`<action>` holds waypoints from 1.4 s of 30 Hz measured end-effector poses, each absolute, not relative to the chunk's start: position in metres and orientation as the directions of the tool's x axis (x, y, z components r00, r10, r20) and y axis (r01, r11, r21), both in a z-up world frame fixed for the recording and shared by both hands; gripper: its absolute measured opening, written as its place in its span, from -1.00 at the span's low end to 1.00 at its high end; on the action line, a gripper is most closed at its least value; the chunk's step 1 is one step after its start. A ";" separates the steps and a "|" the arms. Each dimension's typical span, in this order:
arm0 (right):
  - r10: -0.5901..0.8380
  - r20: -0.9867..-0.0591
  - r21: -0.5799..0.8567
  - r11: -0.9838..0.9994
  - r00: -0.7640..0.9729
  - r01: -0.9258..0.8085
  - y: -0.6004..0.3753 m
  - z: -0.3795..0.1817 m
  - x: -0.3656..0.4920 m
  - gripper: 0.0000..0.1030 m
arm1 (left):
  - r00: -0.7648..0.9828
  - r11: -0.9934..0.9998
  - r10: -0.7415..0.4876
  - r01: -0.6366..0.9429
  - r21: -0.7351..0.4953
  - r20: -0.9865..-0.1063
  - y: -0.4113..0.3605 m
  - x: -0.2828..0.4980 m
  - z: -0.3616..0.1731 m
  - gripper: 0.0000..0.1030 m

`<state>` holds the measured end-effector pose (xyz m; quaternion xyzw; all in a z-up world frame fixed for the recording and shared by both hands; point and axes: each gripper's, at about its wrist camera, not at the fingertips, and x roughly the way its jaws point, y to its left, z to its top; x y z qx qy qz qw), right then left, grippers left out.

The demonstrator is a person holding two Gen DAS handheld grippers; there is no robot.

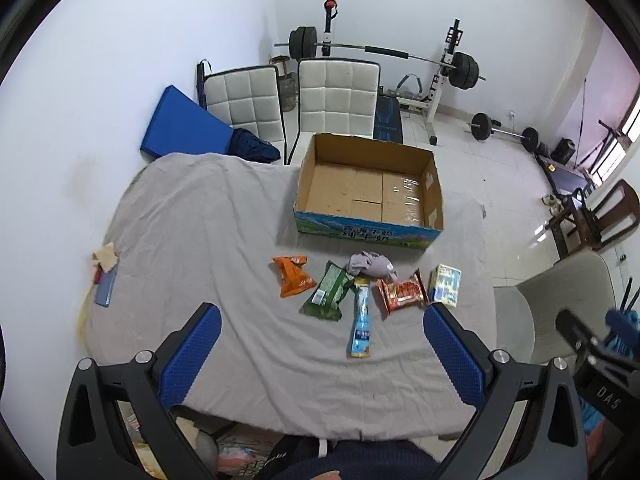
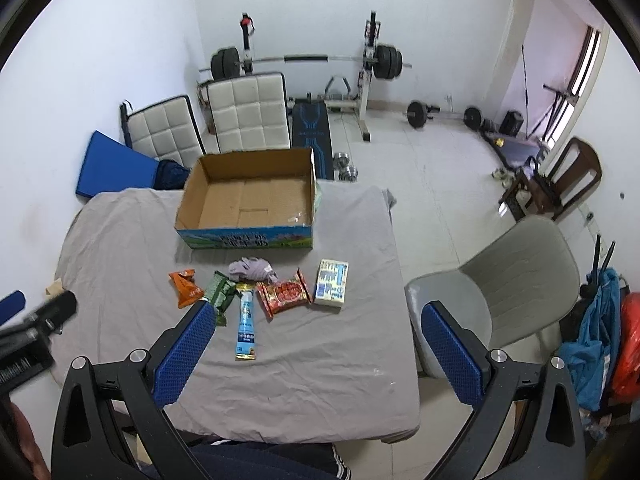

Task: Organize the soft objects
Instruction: 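Grasp the green snack bag with the left gripper while the right grasps the yellow pack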

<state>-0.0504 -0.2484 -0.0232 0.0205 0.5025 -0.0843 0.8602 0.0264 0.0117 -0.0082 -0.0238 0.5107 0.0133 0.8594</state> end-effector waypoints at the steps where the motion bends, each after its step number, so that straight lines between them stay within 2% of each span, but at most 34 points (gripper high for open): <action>1: -0.126 -0.879 -0.052 0.984 0.459 0.172 -0.253 -0.035 -0.042 1.00 | 0.476 0.998 -0.005 -0.047 -0.031 -0.879 0.012 0.032 -0.015 1.00; 6: -0.135 -0.917 -0.063 0.978 0.375 0.197 -0.273 -0.104 0.006 1.00 | 0.406 1.000 0.010 -0.023 0.000 -0.914 0.012 0.089 -0.083 1.00; 14: -0.085 -0.983 -0.044 0.970 0.165 0.238 -0.311 -0.263 0.092 1.00 | 0.147 0.999 -0.009 0.043 -0.003 -0.989 0.000 0.163 -0.235 0.99; 18: -0.054 -0.997 -0.035 0.962 0.060 0.271 -0.329 -0.335 0.124 0.95 | 0.008 0.998 -0.025 0.058 -0.025 -1.000 -0.010 0.182 -0.305 0.81; 20: -0.025 -0.999 -0.017 0.955 0.023 0.295 -0.336 -0.365 0.136 0.87 | -0.048 0.998 -0.034 0.052 -0.036 -0.998 -0.012 0.193 -0.334 0.65; 22: -0.010 -1.000 -0.015 0.949 -0.018 0.316 -0.341 -0.392 0.147 0.85 | -0.082 0.998 -0.044 0.050 -0.048 -0.996 -0.012 0.199 -0.356 0.65; 26: 0.026 -0.996 -0.005 0.938 -0.084 0.347 -0.345 -0.435 0.165 0.70 | -0.131 0.996 -0.054 0.057 -0.062 -0.990 -0.013 0.205 -0.387 0.65; 28: 0.029 -0.993 -0.013 0.937 -0.117 0.348 -0.345 -0.451 0.170 0.53 | -0.146 0.996 -0.039 0.070 -0.049 -0.989 -0.013 0.206 -0.398 0.63; 30: 0.027 -0.989 -0.025 0.939 -0.145 0.342 -0.343 -0.462 0.173 0.45 | -0.162 0.996 -0.030 0.073 -0.042 -0.986 -0.012 0.207 -0.413 0.25; 32: 0.026 -0.986 -0.031 0.942 -0.164 0.334 -0.340 -0.473 0.174 0.32 | -0.172 0.996 -0.046 0.070 -0.058 -0.984 -0.009 0.207 -0.425 0.13; 34: 0.023 -0.983 -0.040 0.942 -0.183 0.333 -0.340 -0.482 0.174 0.29 | -0.168 0.996 -0.059 0.062 -0.071 -0.984 -0.007 0.206 -0.428 0.05; 35: 0.027 -0.981 -0.039 0.941 -0.191 0.337 -0.340 -0.486 0.173 0.29 | -0.165 0.995 -0.066 0.063 -0.078 -0.984 -0.006 0.206 -0.430 -0.08; 42: 0.015 -0.981 -0.049 0.945 -0.191 0.324 -0.333 -0.496 0.162 0.28 | -0.142 0.998 -0.057 0.008 -0.058 -0.988 0.001 0.196 -0.411 -0.24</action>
